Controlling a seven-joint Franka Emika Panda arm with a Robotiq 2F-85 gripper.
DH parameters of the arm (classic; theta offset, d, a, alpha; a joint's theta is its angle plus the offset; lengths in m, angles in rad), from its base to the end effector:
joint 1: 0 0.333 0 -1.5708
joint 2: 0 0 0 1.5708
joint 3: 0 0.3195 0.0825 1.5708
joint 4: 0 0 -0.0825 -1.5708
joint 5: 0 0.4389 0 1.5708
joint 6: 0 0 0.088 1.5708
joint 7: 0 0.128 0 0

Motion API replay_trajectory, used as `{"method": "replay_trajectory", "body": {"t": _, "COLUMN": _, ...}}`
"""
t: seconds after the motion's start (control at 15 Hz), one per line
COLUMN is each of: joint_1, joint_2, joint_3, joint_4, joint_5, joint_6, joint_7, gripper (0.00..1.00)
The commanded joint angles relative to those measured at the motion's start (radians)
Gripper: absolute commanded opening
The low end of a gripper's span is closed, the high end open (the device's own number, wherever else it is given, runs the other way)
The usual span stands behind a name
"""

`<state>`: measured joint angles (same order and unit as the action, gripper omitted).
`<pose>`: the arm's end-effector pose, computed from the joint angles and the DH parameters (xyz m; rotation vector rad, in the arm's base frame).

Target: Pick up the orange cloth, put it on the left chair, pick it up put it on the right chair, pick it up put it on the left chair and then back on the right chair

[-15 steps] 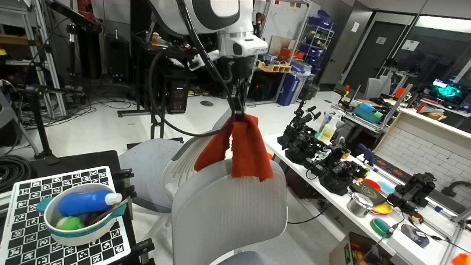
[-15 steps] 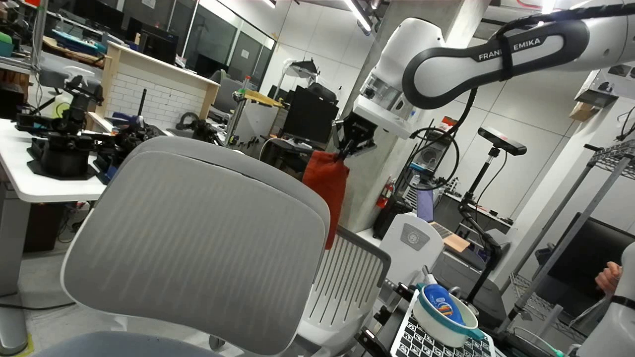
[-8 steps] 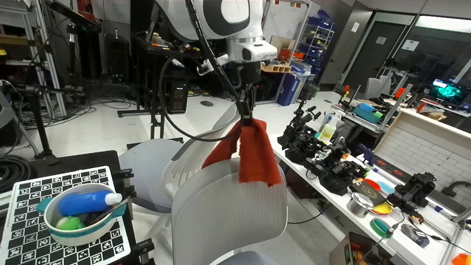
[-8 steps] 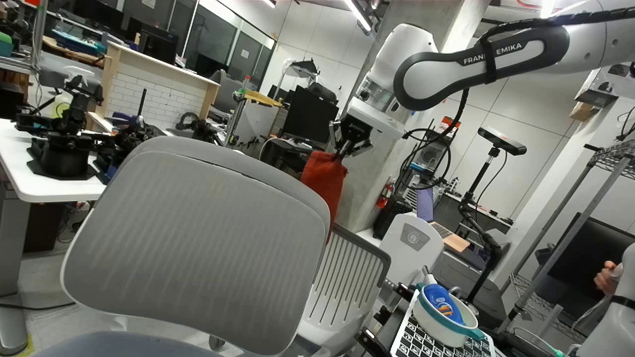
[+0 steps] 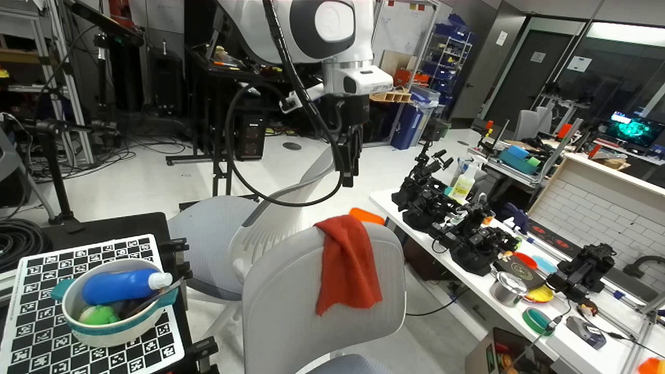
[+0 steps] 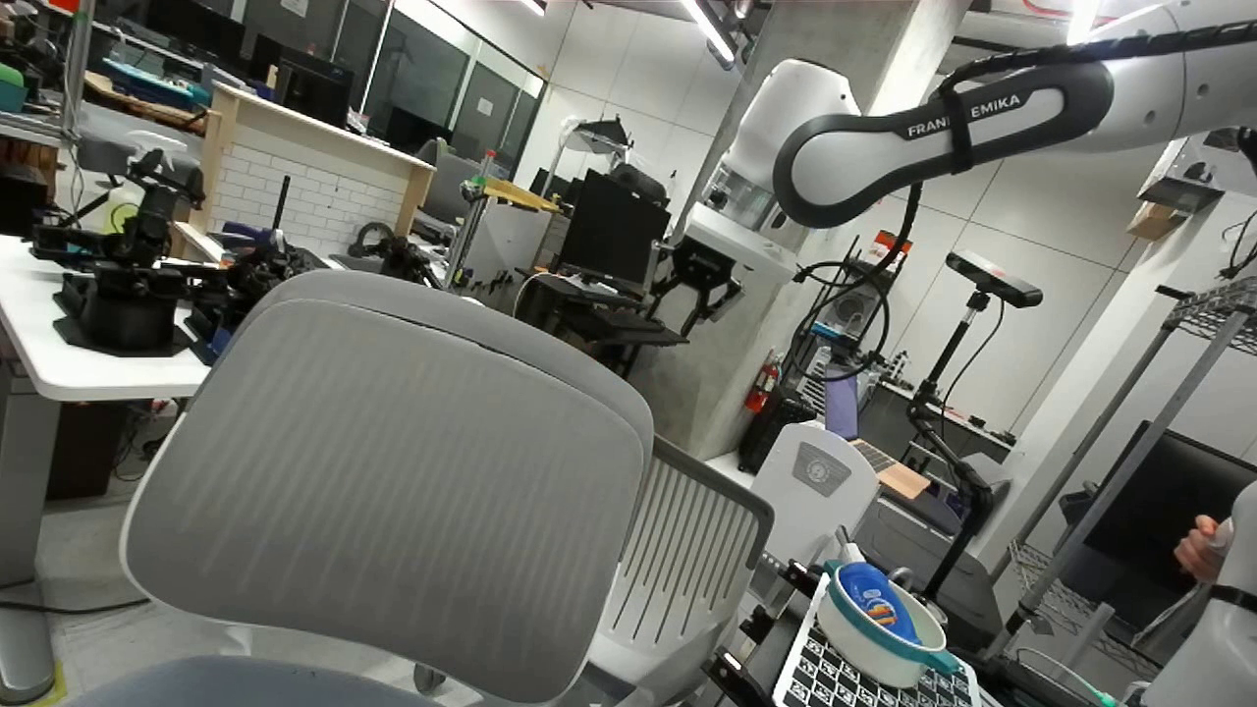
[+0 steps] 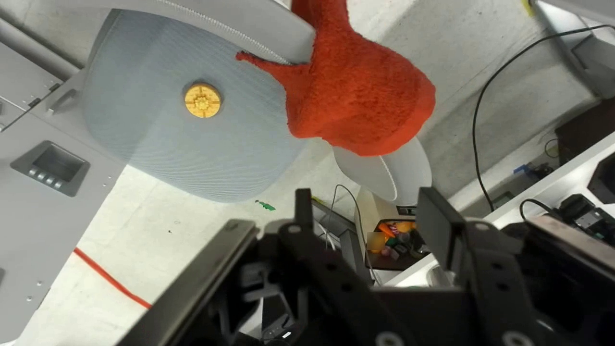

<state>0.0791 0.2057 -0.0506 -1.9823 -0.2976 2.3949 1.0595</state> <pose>0.6646 0.0131 0.3360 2.7582 -1.2161 0.4496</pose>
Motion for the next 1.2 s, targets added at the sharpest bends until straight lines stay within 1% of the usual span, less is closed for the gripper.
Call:
{"method": "replay_trajectory", "body": {"t": 0.0, "joint_1": -0.004, "joint_2": 0.005, "joint_3": -0.009, "joint_4": 0.011, "joint_5": 0.003, "joint_6": 0.004, "joint_7": -0.018, "gripper": 0.90}}
{"method": "replay_trajectory", "body": {"t": 0.07, "joint_1": -0.006, "joint_2": 0.011, "joint_3": -0.009, "joint_4": 0.013, "joint_5": 0.009, "joint_6": 0.007, "joint_7": -0.023, "gripper": 0.96}}
{"method": "replay_trajectory", "body": {"t": 0.13, "joint_1": -0.009, "joint_2": 0.023, "joint_3": -0.005, "joint_4": 0.015, "joint_5": 0.023, "joint_6": 0.011, "joint_7": -0.038, "gripper": 1.00}}
{"method": "replay_trajectory", "body": {"t": 0.87, "joint_1": -0.009, "joint_2": 0.203, "joint_3": -0.006, "joint_4": 0.061, "joint_5": 0.170, "joint_6": 0.092, "joint_7": -0.160, "gripper": 1.00}}
{"method": "replay_trajectory", "body": {"t": 1.13, "joint_1": -0.002, "joint_2": 0.267, "joint_3": -0.012, "joint_4": 0.078, "joint_5": 0.198, "joint_6": 0.124, "joint_7": -0.192, "gripper": 1.00}}
